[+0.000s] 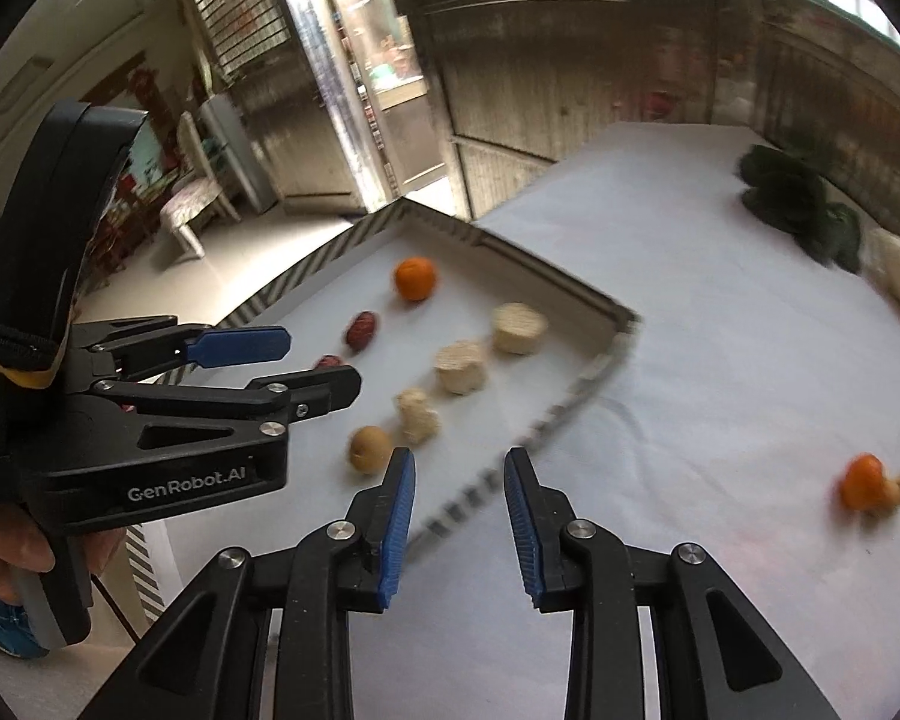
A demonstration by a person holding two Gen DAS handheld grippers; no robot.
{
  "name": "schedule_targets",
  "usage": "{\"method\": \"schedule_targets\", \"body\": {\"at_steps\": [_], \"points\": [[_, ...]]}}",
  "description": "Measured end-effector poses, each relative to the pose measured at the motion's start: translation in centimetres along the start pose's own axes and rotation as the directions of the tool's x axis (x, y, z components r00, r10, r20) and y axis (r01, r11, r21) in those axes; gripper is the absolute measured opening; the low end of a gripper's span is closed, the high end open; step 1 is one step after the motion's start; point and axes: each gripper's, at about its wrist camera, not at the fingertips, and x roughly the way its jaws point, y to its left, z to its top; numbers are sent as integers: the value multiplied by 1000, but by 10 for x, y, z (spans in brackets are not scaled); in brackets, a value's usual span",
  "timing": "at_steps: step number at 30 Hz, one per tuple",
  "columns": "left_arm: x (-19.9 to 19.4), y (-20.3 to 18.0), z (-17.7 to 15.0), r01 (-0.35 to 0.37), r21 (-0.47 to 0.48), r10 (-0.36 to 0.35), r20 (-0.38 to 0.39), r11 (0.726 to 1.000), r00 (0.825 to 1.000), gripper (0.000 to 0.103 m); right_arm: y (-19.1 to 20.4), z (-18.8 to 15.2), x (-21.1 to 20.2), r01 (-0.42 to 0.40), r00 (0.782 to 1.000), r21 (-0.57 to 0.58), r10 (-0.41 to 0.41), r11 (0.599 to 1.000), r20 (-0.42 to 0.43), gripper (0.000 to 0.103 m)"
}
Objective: Organize fruits
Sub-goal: 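Move both open grippers back to the remaining fruits, then close left gripper on the large orange while right gripper grasps a tan fruit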
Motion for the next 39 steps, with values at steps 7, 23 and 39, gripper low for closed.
{"method": "schedule_targets", "body": {"at_steps": [7, 23, 39], "points": [[9, -56, 10, 72, 84, -70, -24, 994, 997, 55, -54, -25, -25, 82, 997, 114, -83, 990, 3, 30], [51, -204, 44, 283, 303, -271, -85, 910, 959, 55, -169, -90, -80, 225, 972, 364, -232, 904, -24, 33], [111, -263, 69, 316, 418, -277, -151, 852, 949, 55, -223, -92, -80, 231, 967, 434, -254, 870, -6, 34]]}}
